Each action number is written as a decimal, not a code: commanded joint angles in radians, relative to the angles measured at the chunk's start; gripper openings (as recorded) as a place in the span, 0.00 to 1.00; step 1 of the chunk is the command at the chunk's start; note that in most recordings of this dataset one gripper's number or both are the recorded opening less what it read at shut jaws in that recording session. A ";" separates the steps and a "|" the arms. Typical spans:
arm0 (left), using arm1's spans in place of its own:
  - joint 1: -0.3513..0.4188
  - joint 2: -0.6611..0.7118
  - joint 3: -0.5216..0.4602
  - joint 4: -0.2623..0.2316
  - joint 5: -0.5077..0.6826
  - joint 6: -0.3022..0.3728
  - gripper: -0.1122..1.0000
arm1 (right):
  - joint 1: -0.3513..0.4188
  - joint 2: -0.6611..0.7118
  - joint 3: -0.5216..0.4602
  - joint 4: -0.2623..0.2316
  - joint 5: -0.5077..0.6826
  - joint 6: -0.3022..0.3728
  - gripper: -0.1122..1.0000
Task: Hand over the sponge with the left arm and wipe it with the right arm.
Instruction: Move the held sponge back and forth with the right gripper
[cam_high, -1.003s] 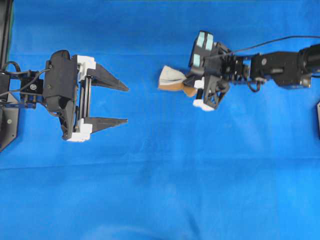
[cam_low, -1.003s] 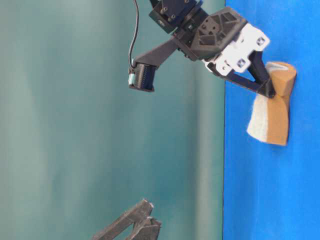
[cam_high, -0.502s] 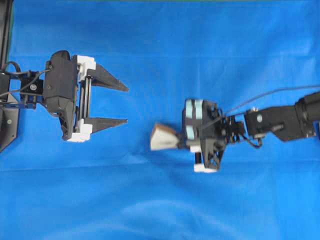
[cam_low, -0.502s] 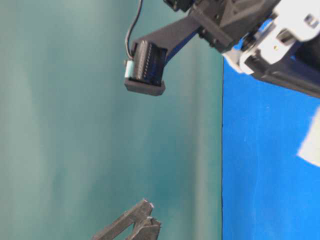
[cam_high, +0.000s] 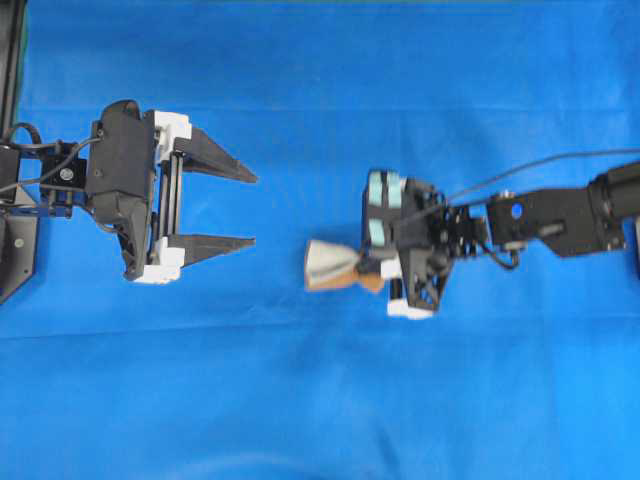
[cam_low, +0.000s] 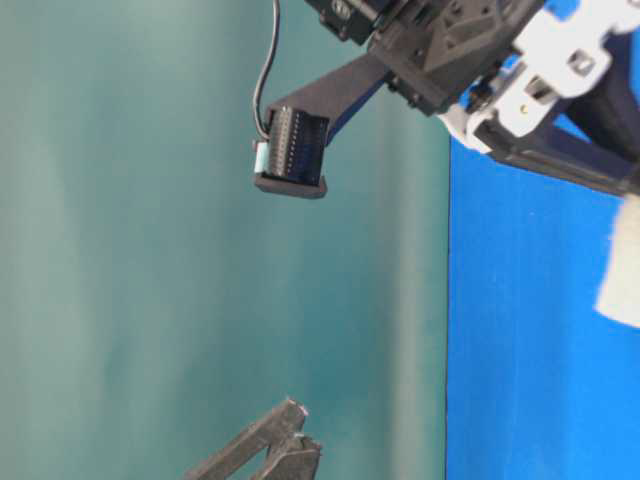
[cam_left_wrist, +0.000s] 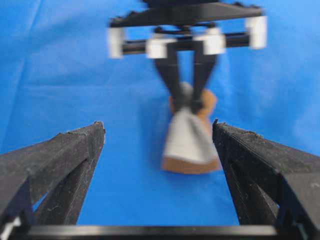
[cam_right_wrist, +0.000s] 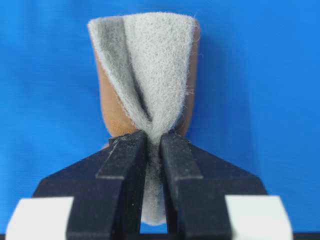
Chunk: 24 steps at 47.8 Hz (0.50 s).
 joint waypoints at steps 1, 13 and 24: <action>-0.003 -0.008 -0.011 -0.002 -0.009 0.000 0.88 | -0.087 -0.020 0.008 -0.026 0.006 -0.003 0.23; -0.003 -0.006 -0.012 -0.002 -0.009 0.000 0.88 | -0.161 -0.020 0.009 -0.060 0.000 -0.003 0.23; -0.003 -0.005 -0.014 -0.002 -0.009 0.002 0.88 | -0.156 -0.020 0.009 -0.061 -0.031 -0.003 0.23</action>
